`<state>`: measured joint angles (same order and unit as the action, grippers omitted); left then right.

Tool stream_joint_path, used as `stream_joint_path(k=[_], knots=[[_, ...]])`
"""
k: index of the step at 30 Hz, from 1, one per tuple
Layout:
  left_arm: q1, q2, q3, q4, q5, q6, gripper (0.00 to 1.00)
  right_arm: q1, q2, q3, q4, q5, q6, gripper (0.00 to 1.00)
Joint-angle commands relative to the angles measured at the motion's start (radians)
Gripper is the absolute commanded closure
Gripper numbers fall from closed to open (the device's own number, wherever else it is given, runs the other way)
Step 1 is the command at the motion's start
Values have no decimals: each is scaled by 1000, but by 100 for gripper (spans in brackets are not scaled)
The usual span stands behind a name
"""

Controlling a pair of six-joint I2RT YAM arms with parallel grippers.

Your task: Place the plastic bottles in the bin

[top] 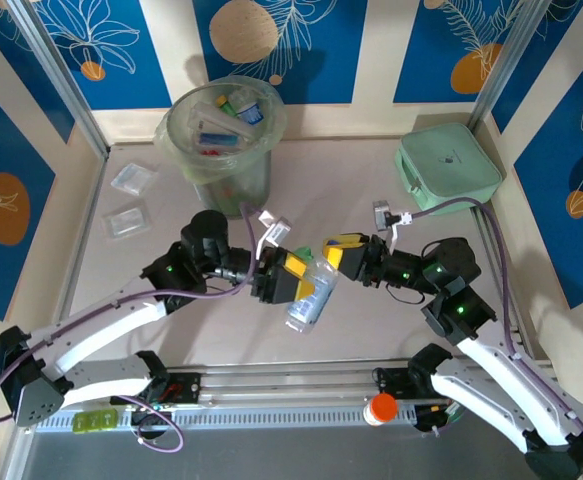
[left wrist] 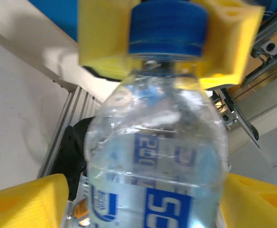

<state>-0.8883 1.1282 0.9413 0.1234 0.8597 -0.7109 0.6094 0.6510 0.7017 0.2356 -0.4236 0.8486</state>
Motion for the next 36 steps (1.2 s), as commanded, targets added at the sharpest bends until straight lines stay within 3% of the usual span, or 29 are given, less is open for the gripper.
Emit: stream_joint_path(k=[1,13,20,21,22,23,25,27,29,32,36], knots=[[-8,4,10,5,4,60,21,-2,-16,-4,18,-17,-11,100],[-5,89,-62,386,185,-134,40,-120,51,-79,217,-134,99,100],[45,158,-94,655,204,-317,52,-144,67,-94,212,-127,104,98],[54,170,-98,706,206,-351,53,-149,64,-93,194,-114,97,85],[68,181,-99,735,206,-370,54,-151,61,-86,155,-93,88,60],[79,188,-98,739,204,-375,57,-154,55,-76,117,-78,76,45],[127,194,-101,728,183,-371,62,-154,42,-48,21,-24,42,26],[195,183,-104,671,125,-352,62,-154,36,5,-142,53,-13,24],[276,154,-77,488,28,-272,63,-152,39,55,-299,131,-63,24],[343,85,36,28,-262,-60,60,-141,46,120,-513,296,-116,23],[346,85,253,-258,-553,94,60,-80,30,151,-658,579,-119,24]])
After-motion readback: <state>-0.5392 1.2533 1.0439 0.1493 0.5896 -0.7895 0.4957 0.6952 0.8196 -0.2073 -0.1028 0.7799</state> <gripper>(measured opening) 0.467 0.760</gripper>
